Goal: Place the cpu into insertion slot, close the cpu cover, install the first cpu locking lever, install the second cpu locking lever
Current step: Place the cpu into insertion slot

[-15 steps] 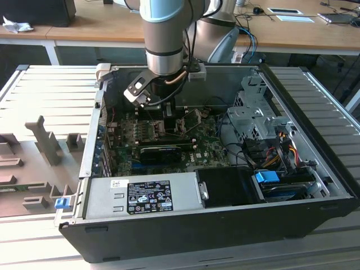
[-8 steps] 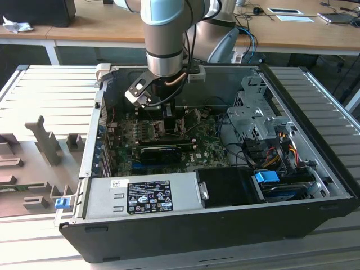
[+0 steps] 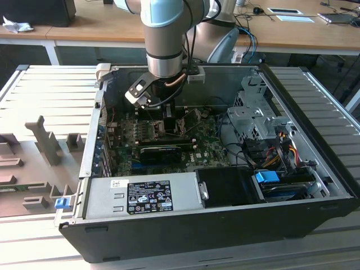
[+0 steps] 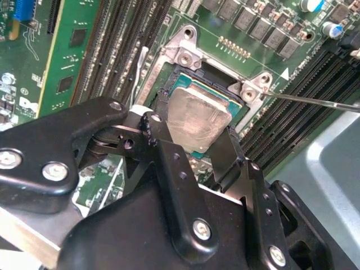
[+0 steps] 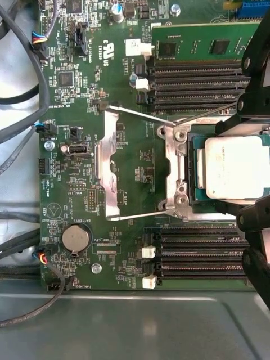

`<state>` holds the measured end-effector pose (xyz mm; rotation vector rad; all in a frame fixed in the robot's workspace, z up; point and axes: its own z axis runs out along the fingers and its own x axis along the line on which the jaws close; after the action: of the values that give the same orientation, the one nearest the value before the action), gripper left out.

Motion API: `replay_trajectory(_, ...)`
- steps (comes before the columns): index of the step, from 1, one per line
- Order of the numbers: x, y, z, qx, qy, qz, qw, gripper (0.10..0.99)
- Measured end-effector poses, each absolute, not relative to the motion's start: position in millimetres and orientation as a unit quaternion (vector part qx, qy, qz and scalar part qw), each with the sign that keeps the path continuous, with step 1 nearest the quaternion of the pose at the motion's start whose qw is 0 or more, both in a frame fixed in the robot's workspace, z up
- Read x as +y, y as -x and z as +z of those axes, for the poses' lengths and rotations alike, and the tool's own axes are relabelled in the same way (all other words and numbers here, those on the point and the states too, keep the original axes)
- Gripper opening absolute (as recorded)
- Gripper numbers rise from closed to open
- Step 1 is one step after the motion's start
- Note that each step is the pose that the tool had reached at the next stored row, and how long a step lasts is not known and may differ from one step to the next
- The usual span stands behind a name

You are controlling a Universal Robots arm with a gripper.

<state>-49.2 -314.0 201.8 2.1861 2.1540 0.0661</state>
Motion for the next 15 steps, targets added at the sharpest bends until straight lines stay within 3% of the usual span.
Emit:
replay_trajectory(2,-313.9,48.7,199.7,0.701,-0.712,0.022,0.036,0.549)
replay_trajectory(3,-313.6,48.7,199.2,0.701,-0.712,0.024,0.033,0.612)
replay_trajectory(10,-313.3,48.7,199.3,0.701,-0.712,0.027,0.030,0.612)
replay_trajectory(15,-313.6,48.7,199.5,0.702,-0.711,0.010,0.047,0.612)
